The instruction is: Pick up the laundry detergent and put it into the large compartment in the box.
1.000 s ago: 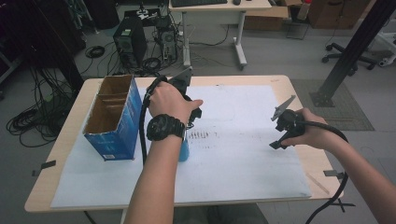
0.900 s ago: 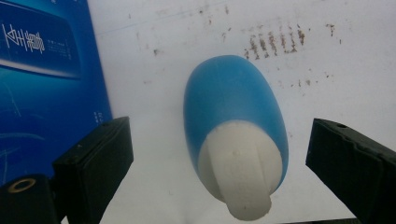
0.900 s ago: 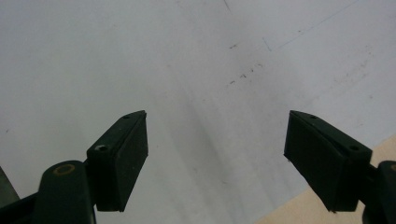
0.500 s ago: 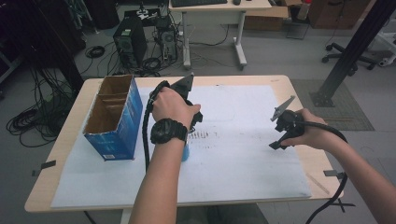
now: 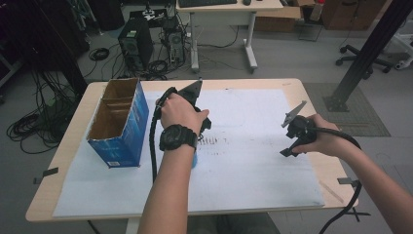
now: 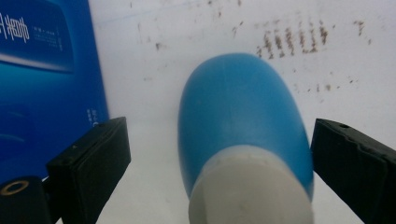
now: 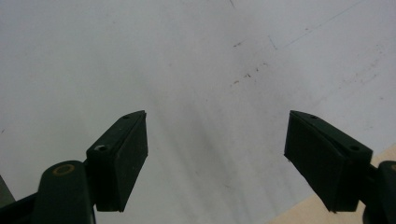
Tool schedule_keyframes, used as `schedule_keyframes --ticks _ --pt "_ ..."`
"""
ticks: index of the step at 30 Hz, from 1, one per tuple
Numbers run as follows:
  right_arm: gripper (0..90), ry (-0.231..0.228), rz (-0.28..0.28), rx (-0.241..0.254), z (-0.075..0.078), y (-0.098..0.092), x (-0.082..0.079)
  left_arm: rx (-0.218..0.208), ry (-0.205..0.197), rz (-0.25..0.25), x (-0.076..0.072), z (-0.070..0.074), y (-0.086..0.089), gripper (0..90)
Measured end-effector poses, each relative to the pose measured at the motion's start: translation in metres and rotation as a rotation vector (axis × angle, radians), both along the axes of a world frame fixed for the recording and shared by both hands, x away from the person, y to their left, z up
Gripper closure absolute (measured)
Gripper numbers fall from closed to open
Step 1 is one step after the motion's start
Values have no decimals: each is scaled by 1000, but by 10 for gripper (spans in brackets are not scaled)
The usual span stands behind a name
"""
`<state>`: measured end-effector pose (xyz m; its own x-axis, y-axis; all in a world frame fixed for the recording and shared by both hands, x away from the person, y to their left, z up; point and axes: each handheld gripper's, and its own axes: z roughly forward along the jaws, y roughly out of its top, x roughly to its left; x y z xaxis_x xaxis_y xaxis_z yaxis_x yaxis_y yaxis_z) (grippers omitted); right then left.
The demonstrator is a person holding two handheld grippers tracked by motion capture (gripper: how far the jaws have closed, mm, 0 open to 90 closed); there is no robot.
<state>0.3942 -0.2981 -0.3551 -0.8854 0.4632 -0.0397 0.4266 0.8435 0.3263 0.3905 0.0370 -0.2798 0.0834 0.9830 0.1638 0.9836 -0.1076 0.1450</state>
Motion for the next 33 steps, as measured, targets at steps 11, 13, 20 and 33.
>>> schedule_keyframes --ticks 11,13,20,33 --pt "216 3 10 3 -3 2 1 -22 55 40 4 -9 1 175" --pt "216 3 12 1 -4 2 1 -34 60 45 5 -9 2 211" --pt "216 2 10 4 -4 0 1 -111 63 74 9 -8 6 275" --pt "216 3 11 3 -6 -1 1 -162 185 89 17 -14 9 313"
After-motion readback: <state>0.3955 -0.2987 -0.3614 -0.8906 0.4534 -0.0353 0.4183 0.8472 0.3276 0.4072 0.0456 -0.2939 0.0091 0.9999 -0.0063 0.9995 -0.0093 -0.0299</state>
